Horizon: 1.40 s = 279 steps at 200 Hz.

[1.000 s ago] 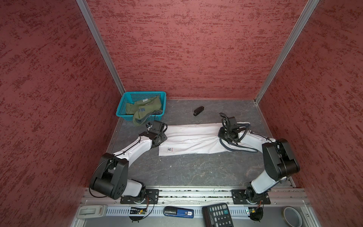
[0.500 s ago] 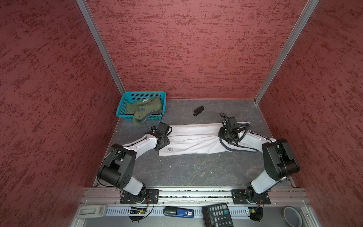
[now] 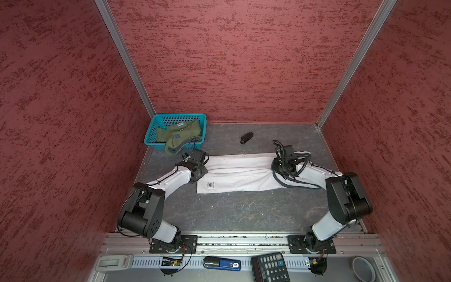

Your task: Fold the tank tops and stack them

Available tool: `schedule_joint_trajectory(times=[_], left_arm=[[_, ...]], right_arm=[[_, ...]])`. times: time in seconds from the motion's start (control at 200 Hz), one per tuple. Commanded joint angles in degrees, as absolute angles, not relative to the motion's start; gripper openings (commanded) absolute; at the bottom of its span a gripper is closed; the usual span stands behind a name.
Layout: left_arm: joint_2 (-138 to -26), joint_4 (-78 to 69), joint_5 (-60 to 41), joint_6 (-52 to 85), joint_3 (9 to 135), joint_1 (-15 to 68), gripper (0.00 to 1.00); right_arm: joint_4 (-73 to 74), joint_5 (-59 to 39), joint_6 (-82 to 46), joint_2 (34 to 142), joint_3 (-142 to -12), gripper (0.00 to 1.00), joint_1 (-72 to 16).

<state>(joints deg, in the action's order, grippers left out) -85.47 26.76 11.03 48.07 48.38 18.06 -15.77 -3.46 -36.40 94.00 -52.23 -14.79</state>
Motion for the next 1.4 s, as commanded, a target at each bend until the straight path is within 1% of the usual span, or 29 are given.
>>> schedule_joint_trajectory(times=[0.0,0.316,0.511,0.641,0.676,0.701,0.751,0.811,0.867,0.932,1.017,1.077,1.197,1.222,1.297,1.393], left_arm=[[-85.31,25.65,11.85,47.91,47.93,17.49,0.0],[-87.32,24.49,11.66,48.22,47.55,15.66,0.0],[-90.7,24.49,12.04,48.76,48.23,14.77,0.0],[-92.12,24.25,12.04,48.77,48.43,14.68,0.03],[-92.2,24.49,12.04,48.67,48.58,14.68,0.07],[-92.11,24.59,11.97,48.54,48.69,14.63,0.1],[-91.61,25.06,11.83,47.95,48.89,14.72,0.21],[-90.17,26.03,11.93,47.25,49.08,14.76,0.3],[-88.19,27.19,12.23,46.62,49.13,14.85,0.38],[-85.23,29.01,13.29,45.82,48.99,15.02,0.47],[-80.8,31.67,15.06,44.89,48.63,15.82,0.57],[-77.86,33.37,16.5,44.31,48.39,17.09,0.64],[-73.41,33.99,16.93,43.52,47.76,21.69,0.7],[-72.94,33.22,16.29,43.24,47.56,23.24,0.71],[-73.71,29.48,12.73,41.99,47.22,27.01,0.77],[-78.85,24.63,7.82,40.51,48.44,29.81,0.78]], right_arm=[[-14.6,-2.03,-36.15,93.36,-53.6,0.12,-14.46],[-14.44,-0.97,-35.95,94.12,-53.72,0.12,-14.39],[-13.93,-0.52,-36.03,95.51,-53.96,0.11,-14.31],[-13.72,-0.91,-35.82,96.15,-54.27,0.12,-14.26],[-13.95,-1.15,-35.62,96.35,-54.61,0.16,-14.29],[-14.36,-1.19,-35.38,96.33,-54.83,0.21,-14.3],[-15.62,-0.7,-34.99,96.07,-55.46,0.36,-14.14],[-17.33,0.35,-34.23,95.0,-55.82,0.49,-13.84],[-18.98,1.21,-33.53,93.13,-55.8,0.58,-13.39],[-21.02,1.8,-32.9,90.68,-55.34,0.65,-12.48],[-23.16,1.63,-32.6,86.88,-53.86,0.71,-10.91],[-24.77,1.26,-33.17,84.28,-52.18,0.72,-9.16],[-26.29,-0.98,-35.27,77.12,-47.22,0.74,-5.35],[-26.66,-1.22,-35.98,75.59,-46.15,0.76,-4.58],[-27.77,-1.32,-38.02,71.32,-42.91,0.76,-2.43],[-27.54,-2.19,-40.13,67.03,-38.92,0.76,1.18]])
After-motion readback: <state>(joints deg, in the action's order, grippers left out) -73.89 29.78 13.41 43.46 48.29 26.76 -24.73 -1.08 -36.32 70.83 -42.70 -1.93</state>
